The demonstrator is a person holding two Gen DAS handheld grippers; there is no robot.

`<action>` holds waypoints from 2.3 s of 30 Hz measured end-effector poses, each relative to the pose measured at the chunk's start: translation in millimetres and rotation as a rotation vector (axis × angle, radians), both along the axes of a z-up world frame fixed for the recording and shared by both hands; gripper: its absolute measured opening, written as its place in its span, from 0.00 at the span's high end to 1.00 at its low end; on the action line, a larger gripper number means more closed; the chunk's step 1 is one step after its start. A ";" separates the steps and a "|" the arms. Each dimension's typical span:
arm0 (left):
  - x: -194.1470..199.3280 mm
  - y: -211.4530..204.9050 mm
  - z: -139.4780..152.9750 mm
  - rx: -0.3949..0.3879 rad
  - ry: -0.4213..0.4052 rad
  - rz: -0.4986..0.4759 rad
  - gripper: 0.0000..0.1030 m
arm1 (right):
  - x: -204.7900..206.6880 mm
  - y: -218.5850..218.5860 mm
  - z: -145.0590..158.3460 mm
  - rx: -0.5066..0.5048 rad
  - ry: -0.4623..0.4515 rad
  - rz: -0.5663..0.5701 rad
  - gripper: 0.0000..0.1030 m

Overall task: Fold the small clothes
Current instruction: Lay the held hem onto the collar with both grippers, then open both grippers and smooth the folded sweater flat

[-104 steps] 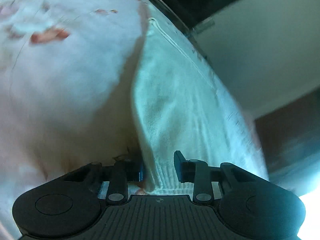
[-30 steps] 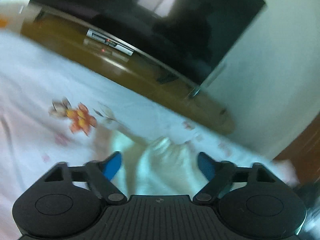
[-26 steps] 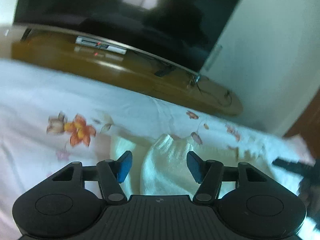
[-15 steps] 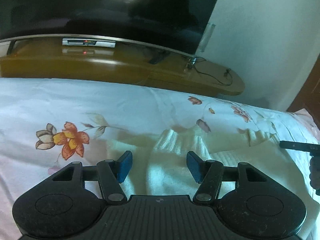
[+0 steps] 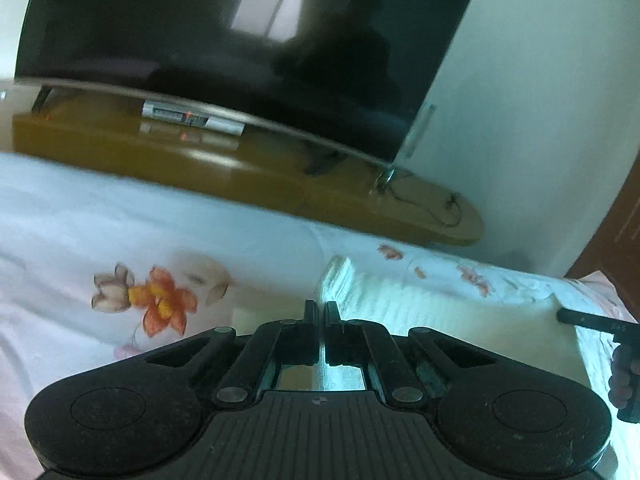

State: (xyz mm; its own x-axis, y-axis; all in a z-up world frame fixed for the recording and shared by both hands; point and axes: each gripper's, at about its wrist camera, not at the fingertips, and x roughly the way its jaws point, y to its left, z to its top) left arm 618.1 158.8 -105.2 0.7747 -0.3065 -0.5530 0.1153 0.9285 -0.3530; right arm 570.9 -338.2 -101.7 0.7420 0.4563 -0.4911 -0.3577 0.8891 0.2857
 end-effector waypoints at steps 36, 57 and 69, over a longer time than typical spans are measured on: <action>-37.0 -71.3 -3.4 0.285 0.040 -0.009 0.39 | -20.7 51.3 -21.3 -0.424 0.030 0.016 0.80; -171.7 -125.6 10.8 0.173 -0.001 -0.133 0.39 | -165.7 132.9 -4.2 -0.316 0.024 0.219 0.74; -227.0 -101.8 -3.3 0.350 0.034 -0.053 0.39 | -204.8 114.8 -21.8 -0.431 0.049 0.137 0.73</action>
